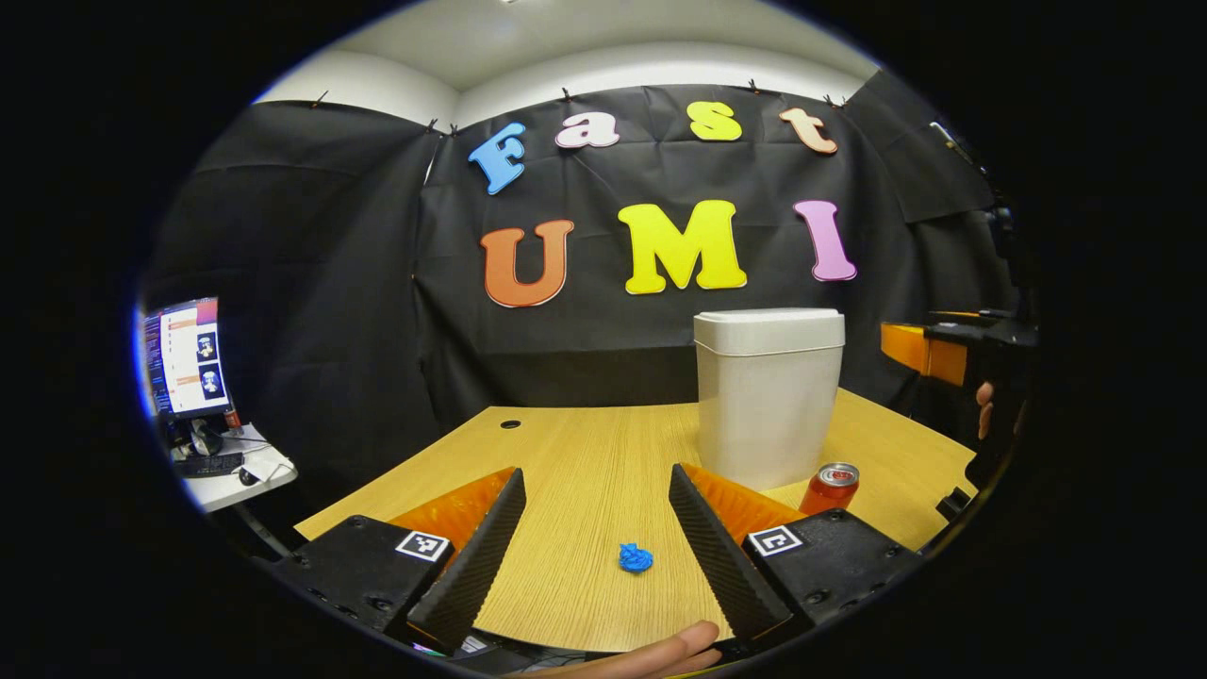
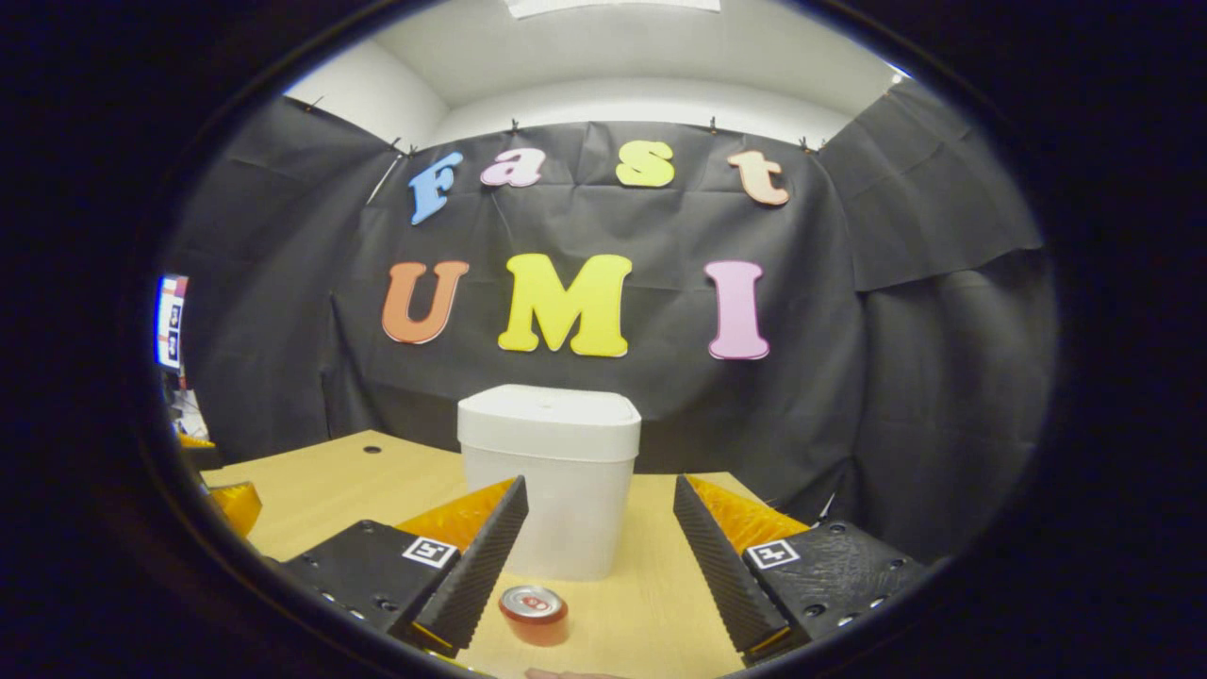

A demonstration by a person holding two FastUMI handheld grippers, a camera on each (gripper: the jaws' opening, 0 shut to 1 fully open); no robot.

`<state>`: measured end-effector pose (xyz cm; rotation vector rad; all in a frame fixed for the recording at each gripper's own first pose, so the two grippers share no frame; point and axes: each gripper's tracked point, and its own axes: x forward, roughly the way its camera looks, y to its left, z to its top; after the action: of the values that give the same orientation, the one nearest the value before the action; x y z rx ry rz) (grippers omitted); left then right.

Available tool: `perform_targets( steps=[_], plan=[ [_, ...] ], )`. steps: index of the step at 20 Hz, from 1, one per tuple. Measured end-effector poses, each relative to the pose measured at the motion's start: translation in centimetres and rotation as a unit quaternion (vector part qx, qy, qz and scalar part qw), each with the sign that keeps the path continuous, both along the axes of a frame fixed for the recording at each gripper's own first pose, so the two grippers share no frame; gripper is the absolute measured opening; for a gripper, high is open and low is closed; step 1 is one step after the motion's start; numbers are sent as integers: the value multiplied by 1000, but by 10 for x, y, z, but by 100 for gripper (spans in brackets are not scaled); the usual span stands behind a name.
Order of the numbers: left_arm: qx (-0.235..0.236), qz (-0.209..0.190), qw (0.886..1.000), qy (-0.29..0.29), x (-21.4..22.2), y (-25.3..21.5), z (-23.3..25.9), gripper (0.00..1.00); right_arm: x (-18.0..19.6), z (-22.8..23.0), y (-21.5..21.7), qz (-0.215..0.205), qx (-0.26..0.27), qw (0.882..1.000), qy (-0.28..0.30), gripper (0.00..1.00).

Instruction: Press the lid of the desktop garbage bin to open it, pick up the crumpled paper on the desktop and throw it into the bin, then pick up the pop can on the desktop and drop it into the bin, and finally close the garbage bin lid.

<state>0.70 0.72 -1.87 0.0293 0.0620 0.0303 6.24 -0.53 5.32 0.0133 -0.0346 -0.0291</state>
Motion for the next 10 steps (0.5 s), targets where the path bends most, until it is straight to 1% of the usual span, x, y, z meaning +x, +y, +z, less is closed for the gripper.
perform_targets(
  steps=[1, 3, 6, 7, 8, 10],
  plan=[
    [-1, 3, 1000, 1, 0, 1, 0, 99, 7, 3, 0, -1, 2, 1000, 7, 94],
    [-11, 7, 1000, 7, 1, 4, -3, 99, 21, 5, 3, 1, 13, 1000, 21, 85],
    [-24, 8, 1000, 11, 3, 5, -4, 99, 44, 13, 8, 15, 37, 999, 37, 76],
    [-24, 11, 1000, 8, 2, 6, -4, 99, 52, 18, 9, 18, 40, 998, 41, 67],
    [-25, 12, 1000, 6, 3, 6, -2, 99, 59, 22, 8, 18, 39, 998, 41, 63],
    [-30, 11, 999, 6, 5, 7, -4, 99, 75, 30, 5, 10, 37, 999, 38, 48]
  ],
)
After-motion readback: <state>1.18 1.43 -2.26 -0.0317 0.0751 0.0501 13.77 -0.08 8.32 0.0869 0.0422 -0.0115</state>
